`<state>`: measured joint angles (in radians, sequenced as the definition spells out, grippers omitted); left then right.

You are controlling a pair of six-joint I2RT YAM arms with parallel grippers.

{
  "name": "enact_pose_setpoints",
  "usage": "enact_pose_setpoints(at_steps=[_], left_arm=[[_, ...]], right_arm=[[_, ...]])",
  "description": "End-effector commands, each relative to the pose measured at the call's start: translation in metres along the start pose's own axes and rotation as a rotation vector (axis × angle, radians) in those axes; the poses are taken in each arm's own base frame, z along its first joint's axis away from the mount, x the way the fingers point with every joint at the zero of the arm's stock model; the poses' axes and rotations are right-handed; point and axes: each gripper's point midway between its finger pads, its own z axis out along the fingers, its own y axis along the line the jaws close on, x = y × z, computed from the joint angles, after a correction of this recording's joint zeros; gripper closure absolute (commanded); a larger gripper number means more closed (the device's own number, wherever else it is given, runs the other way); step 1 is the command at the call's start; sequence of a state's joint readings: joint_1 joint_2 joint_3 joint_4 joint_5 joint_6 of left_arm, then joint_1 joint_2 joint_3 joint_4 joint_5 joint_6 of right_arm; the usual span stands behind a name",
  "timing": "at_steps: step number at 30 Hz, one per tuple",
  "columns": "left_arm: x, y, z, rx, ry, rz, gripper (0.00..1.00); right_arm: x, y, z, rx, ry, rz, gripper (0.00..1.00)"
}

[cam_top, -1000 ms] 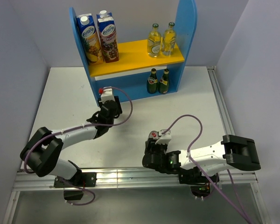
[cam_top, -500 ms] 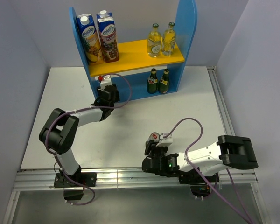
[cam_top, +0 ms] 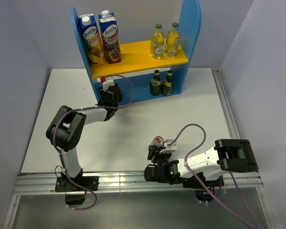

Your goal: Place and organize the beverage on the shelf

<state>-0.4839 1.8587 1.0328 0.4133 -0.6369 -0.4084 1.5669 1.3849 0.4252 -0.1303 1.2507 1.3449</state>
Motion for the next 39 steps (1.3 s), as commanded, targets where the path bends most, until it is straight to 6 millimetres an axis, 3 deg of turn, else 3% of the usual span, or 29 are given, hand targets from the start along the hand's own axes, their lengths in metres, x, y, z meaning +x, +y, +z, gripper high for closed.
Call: enact_pose_setpoints(at_steps=[1, 7, 10, 11, 13, 14, 17, 23, 30, 39], left_arm=[[-0.053, -0.01, 0.014, 0.014, -0.139, -0.101, 1.0], [-0.05, -0.013, 0.024, -0.006, -0.132, -0.09, 0.98], [-0.048, -0.013, 0.026, -0.009, -0.125, -0.083, 0.7], [-0.047, -0.013, 0.026, -0.01, -0.122, -0.083, 0.5], [-0.045, -0.013, 0.026, -0.008, -0.115, -0.076, 0.21], [-0.044, -0.013, 0.025, -0.007, -0.113, -0.071, 0.13], [-0.041, -0.012, 0.025, -0.005, -0.101, -0.061, 0.03], [-0.042, -0.013, 0.016, 0.007, -0.086, -0.065, 0.01], [-0.042, -0.032, -0.011, 0.073, -0.071, -0.03, 0.01], [-0.034, -0.035, -0.044, 0.114, -0.045, -0.048, 0.01]], right_arm=[[0.055, -0.023, -0.015, 0.012, 0.232, -0.071, 1.0], [0.055, -0.027, -0.016, 0.019, 0.226, -0.068, 1.0], [0.055, -0.029, -0.017, 0.021, 0.225, -0.067, 1.0], [0.055, -0.03, -0.017, 0.021, 0.224, -0.065, 1.0], [0.055, -0.031, -0.016, 0.025, 0.221, -0.067, 1.0], [0.055, -0.031, -0.017, 0.024, 0.221, -0.068, 1.0], [0.054, -0.029, -0.017, 0.022, 0.22, -0.067, 1.0], [0.05, -0.026, -0.019, 0.024, 0.207, -0.072, 1.0], [0.046, -0.023, -0.023, 0.021, 0.203, -0.074, 1.0], [0.04, -0.023, -0.03, 0.026, 0.2, -0.084, 1.0]])
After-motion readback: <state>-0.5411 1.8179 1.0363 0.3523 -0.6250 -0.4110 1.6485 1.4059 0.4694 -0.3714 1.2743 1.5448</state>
